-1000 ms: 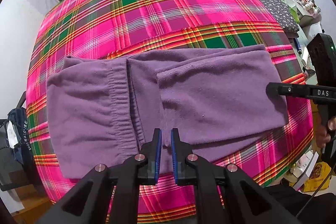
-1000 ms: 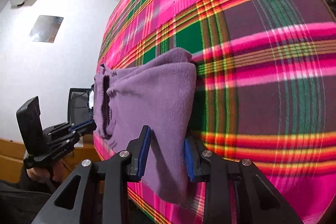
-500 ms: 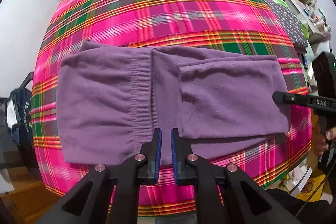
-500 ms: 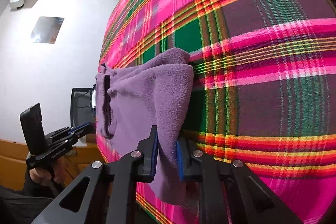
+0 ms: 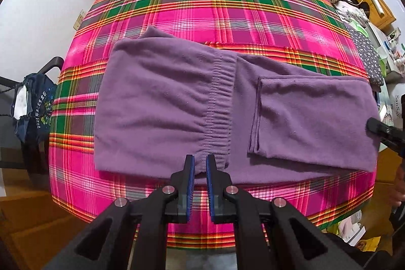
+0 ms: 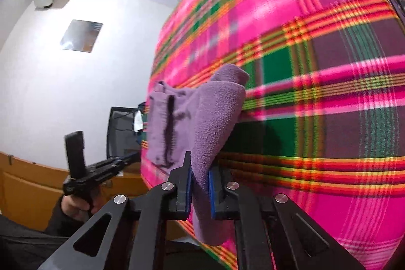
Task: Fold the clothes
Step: 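Grasp the edge of the purple sweatpants stack with the right gripper, then lift and fold the held edge over the stack with the right gripper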
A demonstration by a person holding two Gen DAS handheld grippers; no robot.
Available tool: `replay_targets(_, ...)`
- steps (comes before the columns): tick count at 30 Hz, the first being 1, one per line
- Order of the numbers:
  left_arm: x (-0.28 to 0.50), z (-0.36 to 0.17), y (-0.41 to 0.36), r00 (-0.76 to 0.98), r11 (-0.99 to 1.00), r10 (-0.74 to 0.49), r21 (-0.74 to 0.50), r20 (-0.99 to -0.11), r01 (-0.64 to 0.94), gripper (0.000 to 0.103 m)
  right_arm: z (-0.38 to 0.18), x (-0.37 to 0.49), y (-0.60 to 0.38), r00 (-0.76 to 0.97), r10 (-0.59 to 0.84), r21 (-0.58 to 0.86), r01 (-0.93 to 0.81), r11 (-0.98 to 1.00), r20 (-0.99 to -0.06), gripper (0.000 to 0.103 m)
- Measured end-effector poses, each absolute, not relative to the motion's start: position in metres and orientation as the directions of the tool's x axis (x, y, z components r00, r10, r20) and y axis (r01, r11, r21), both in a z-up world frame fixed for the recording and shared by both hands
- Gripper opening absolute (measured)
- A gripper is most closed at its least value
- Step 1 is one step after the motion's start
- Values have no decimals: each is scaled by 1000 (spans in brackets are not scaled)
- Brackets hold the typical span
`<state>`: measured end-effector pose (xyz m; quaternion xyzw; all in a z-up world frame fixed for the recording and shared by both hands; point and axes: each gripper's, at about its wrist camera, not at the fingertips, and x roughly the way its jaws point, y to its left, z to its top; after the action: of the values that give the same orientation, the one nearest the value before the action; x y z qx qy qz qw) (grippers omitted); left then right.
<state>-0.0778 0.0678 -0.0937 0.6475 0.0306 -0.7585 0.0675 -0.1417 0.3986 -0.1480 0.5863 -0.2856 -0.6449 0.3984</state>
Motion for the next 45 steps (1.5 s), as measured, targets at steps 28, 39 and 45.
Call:
replay_targets(28,-63,-97,9,-209,-991,27,-54,-978,124,9,-32,-131,291,-4,-823,796,255,-549,-567,10)
replay_targets(39,-66,-101,-76,-244,-988,109,-131,-963,76,9,-15,-108,182,-20,-737,700,294,-651,-676,10)
replay_targets(45,-58,-103,-131,-271,-983,129,-159,-954,91,9,-28,-101,104,14,-656,619,344,-706,-755,11)
